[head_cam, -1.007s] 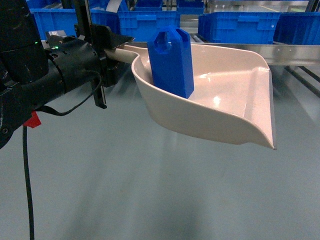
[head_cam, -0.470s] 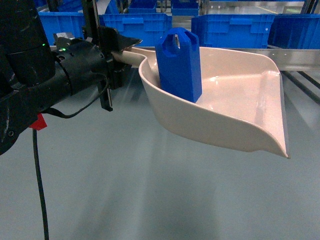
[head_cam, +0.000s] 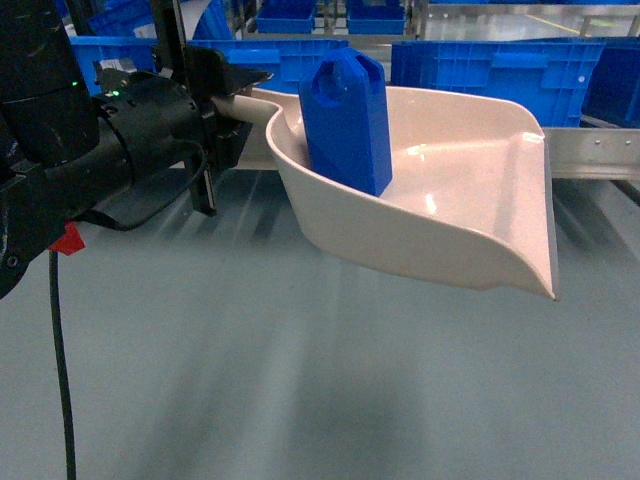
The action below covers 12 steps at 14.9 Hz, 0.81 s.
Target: Place part in tray to right shelf
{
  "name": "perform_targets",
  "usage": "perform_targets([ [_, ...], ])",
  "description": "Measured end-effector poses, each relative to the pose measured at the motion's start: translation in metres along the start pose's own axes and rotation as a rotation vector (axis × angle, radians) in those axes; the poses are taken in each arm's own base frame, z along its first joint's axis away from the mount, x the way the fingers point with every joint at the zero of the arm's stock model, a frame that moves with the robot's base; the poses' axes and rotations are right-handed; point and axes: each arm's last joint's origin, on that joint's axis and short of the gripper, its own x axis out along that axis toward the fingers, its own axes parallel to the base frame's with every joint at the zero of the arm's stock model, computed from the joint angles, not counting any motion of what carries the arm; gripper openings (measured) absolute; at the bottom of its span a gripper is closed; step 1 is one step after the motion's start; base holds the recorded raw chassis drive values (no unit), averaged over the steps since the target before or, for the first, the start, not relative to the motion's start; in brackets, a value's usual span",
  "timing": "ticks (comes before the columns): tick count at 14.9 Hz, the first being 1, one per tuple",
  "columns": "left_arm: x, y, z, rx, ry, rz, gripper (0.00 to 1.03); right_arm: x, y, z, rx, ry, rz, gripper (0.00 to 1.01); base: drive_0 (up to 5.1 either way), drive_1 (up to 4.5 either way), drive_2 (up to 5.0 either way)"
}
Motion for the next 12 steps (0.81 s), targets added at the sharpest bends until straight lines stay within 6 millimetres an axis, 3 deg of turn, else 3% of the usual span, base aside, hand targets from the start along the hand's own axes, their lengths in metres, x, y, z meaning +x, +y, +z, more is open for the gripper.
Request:
perform_targets([
  [12, 0.0004, -0.0001, -0.0016, -0.001, 0.007, 0.001, 0.12, 0.0, -0.0001, -0.0001, -0.001, 0.002, -0.001, 0.98, -0.1, 3.89, -4.0],
])
